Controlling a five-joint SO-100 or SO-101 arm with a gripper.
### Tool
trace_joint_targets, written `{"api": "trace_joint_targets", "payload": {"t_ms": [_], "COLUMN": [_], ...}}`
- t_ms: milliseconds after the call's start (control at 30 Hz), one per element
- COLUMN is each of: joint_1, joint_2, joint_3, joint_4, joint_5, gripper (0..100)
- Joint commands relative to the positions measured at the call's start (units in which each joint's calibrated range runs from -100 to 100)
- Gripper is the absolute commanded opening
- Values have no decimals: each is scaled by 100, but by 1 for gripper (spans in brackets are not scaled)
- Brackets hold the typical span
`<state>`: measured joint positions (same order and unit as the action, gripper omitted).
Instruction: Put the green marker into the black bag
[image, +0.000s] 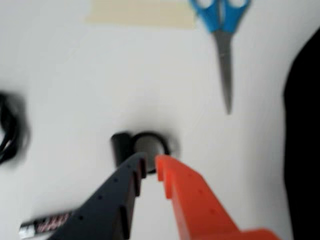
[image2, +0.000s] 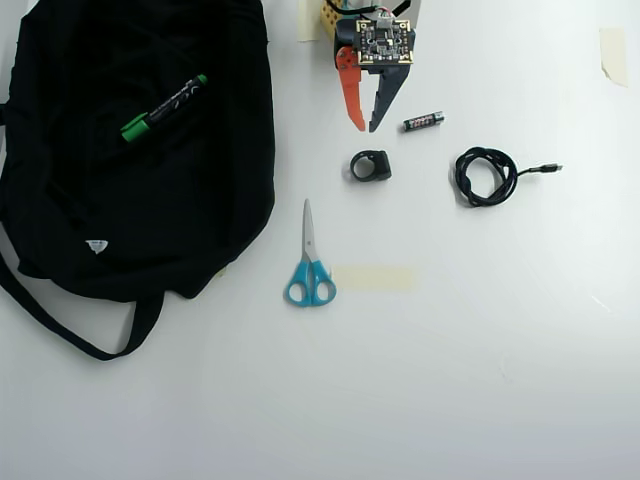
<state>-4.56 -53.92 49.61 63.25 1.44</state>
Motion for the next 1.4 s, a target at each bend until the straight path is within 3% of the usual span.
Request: {"api": "trace_joint_targets", "payload": {"t_ms": [0,600,1367], "joint_1": [-68,-292,-315], "joint_2": [-1280,-4541,-4575], "joint_3": [736,3880,4976], "joint_4": [308,394,936], "joint_5": [24,-13,-8], "gripper": [2,2,2]}}
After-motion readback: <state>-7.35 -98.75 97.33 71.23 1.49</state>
